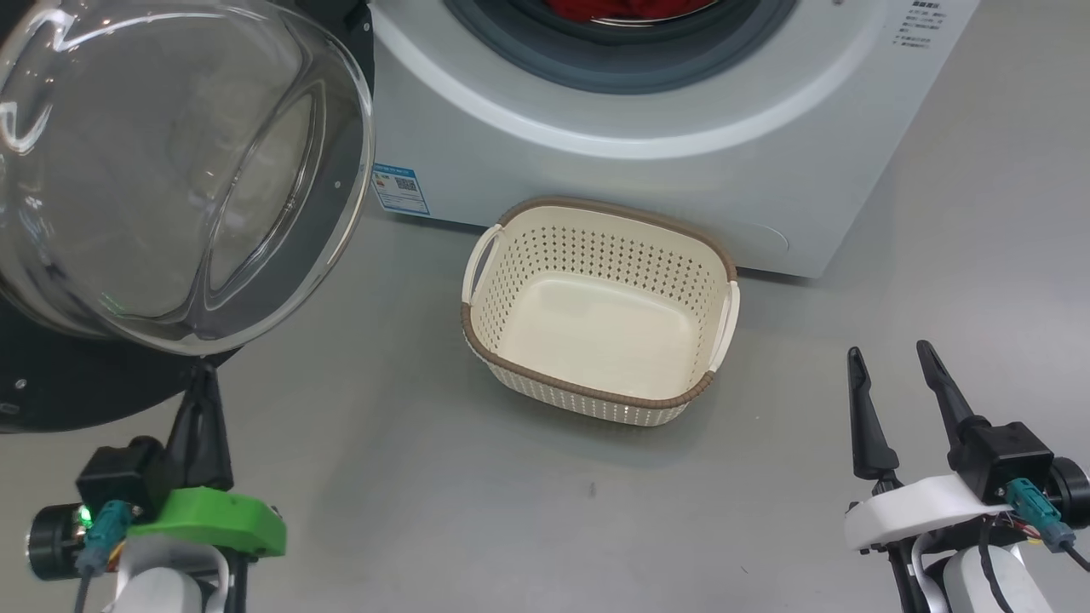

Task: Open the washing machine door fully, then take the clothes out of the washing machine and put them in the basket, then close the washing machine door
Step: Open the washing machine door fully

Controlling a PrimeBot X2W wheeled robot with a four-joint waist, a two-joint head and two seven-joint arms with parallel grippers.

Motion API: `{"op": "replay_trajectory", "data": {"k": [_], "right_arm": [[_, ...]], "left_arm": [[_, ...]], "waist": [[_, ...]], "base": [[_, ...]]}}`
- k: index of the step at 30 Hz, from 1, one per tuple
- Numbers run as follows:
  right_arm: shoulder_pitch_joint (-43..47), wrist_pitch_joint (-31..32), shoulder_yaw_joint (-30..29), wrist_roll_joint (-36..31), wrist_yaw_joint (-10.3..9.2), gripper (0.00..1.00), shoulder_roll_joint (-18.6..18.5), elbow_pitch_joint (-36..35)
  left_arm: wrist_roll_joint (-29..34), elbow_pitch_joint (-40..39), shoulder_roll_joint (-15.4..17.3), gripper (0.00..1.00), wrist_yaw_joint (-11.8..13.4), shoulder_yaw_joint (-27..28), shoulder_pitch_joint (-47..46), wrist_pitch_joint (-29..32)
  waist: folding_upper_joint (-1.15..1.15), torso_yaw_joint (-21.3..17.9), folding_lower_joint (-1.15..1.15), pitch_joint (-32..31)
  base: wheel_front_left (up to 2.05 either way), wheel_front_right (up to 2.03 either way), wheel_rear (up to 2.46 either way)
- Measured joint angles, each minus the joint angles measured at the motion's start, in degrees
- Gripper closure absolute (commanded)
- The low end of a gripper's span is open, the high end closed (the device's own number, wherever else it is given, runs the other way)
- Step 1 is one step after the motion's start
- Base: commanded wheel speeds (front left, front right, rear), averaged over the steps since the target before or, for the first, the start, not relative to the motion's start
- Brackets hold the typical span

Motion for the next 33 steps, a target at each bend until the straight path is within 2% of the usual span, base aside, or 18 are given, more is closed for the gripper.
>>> {"op": "replay_trajectory", "data": {"k": [6,7,8,9,10,12,13,14,33], "right_arm": [[0.02,-0.01,0.15,0.08,0.01,0.00,0.24,0.77],[0.02,-0.01,0.22,0.08,0.05,0.00,0.26,0.97],[0.02,-0.01,0.33,0.11,0.05,0.00,0.31,1.29],[0.07,-0.01,0.38,0.19,0.05,0.00,0.41,1.47],[0.13,-0.02,0.44,0.19,0.05,0.00,0.49,1.57],[0.31,-0.02,0.71,0.19,0.07,0.00,0.63,1.77],[0.42,-0.02,0.85,0.19,0.07,0.00,0.69,1.88],[0.52,-0.02,1.00,0.19,0.10,0.00,0.71,1.99],[1.24,-0.02,1.51,0.62,1.08,0.00,1.16,3.30]], "left_arm": [[0.27,-1.89,-0.63,1.00,-1.42,-2.35,1.75,0.00],[0.29,-1.90,-0.64,0.96,-1.66,-2.65,1.99,0.00],[0.29,-1.93,-0.66,0.86,-1.88,-3.01,2.24,0.00],[0.29,-2.08,-0.71,0.83,-1.93,-3.30,2.58,0.00],[0.29,-1.96,-0.82,0.73,-2.02,-3.59,2.92,0.00],[0.30,-1.96,-0.94,0.45,-2.18,-3.78,3.55,0.00],[0.30,-1.99,-0.94,0.19,-2.18,-3.81,3.73,0.00],[0.30,-2.10,-0.94,0.00,-2.18,-3.79,3.92,0.00],[2.07,-2.34,-0.69,0.00,-0.89,-3.25,6.66,0.00]], "waist": [[0.00,-1.99,0.00,-1.04],[0.00,-2.37,0.00,-1.23],[0.00,-2.78,0.00,-1.45],[0.00,-3.19,0.00,-1.67],[0.00,-3.63,0.00,-1.89],[0.00,-4.55,0.00,-2.32],[0.00,-5.05,0.00,-2.53],[0.00,-5.54,0.00,-2.74],[0.00,-15.20,0.00,-6.13]], "base": [[0.00,0.00,0.00],[0.00,0.00,0.00],[0.00,0.00,0.00],[0.00,0.00,0.00],[0.00,0.00,0.00],[0.00,0.00,0.00],[0.00,0.00,0.00],[0.00,0.00,0.00],[0.00,0.00,0.00]]}}
